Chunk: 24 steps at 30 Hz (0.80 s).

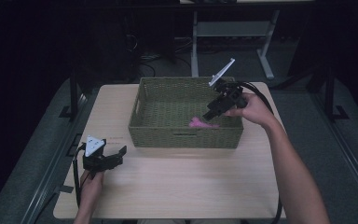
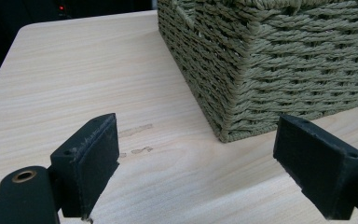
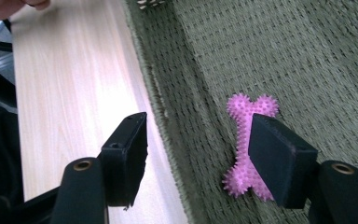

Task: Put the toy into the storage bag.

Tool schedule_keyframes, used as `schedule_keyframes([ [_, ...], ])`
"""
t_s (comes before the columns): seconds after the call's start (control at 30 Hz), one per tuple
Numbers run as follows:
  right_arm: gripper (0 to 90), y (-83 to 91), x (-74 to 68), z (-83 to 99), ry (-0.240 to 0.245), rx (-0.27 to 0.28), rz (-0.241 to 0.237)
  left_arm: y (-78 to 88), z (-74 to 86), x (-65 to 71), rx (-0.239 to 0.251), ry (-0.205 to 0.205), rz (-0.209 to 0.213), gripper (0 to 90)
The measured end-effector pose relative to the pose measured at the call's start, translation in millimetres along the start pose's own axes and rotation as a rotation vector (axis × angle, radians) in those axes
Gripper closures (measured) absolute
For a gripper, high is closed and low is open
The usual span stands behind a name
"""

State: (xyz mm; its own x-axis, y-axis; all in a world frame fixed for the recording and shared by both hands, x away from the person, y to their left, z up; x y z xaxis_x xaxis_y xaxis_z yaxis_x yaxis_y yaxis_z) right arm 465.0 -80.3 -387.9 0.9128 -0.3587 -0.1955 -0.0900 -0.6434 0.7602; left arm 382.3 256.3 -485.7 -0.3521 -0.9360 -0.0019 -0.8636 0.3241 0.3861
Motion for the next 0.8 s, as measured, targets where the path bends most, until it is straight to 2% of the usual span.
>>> schedule_keyframes([
  [0.4,35.4,8.6,-10.7,0.4,0.007,0.012,-0.006,0.6,-0.1,-0.9,0.0,-0.002,-0.004,13.7],
  [0.8,32.3,17.5,-23.9,5.2,0.028,0.033,0.008,0.3,-0.5,0.0,0.002,-0.003,-0.002,13.7],
])
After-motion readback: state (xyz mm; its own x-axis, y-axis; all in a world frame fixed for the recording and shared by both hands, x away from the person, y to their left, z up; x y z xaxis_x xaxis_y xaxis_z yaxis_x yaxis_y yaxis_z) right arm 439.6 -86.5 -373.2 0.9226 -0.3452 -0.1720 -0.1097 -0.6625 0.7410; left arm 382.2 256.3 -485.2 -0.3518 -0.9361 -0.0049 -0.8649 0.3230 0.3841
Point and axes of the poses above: each handheld gripper's, and its own axes: y roughly backward along the jaws, z roughly out of its underside, x roughly to its right, the point moved 10 cm from there along -y, roughly forward along the jaws, and after that the axes turned 5 degrees about x, right-handed, at the moved point
